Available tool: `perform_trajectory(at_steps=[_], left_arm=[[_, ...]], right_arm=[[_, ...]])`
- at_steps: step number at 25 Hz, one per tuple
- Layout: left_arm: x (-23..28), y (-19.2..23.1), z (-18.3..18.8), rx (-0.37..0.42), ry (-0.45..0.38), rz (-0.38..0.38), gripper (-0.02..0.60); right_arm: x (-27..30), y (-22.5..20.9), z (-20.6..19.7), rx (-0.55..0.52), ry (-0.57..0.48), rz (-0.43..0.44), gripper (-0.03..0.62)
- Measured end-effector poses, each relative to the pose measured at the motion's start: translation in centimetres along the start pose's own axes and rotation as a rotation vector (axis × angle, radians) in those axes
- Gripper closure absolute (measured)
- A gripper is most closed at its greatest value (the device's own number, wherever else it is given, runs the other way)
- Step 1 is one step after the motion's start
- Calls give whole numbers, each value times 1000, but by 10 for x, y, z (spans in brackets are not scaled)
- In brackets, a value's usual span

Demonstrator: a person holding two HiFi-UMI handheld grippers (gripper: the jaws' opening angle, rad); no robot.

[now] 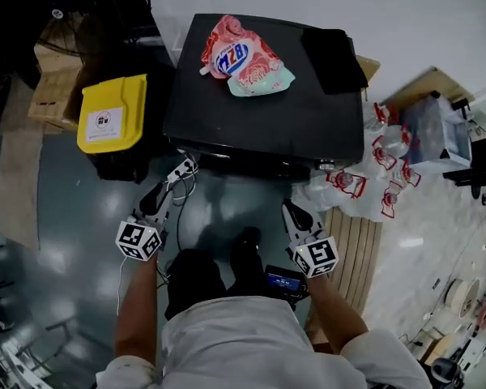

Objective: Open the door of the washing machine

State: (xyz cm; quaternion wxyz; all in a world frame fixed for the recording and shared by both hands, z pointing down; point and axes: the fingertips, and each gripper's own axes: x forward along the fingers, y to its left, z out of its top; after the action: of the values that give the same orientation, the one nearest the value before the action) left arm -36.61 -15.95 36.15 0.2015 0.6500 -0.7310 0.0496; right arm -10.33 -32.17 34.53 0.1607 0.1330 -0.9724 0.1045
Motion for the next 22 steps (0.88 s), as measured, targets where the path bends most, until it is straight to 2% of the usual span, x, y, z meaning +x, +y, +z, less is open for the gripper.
perform_trajectory(at_steps=[5,8,12,16,19,22], left_arm=[[42,7,-55,22,72,-75,434],[79,18,-102,55,102,-132,413],[128,32,-160,163,168,-243,405],[165,31,-203,312,245,-374,394],[183,32,-223,414,285,-421,377],[197,29,-233,443,297,-452,373]], right_arm=[[54,0,-42,38,10,90,554],[84,-4,-76,10,30,106,554],[112,-11,-120,-39,63,98,554],[121,-18,-135,-64,24,83,554],[122,-16,-142,-51,-10,84,554],[121,-18,-149,-31,-16,66,554]])
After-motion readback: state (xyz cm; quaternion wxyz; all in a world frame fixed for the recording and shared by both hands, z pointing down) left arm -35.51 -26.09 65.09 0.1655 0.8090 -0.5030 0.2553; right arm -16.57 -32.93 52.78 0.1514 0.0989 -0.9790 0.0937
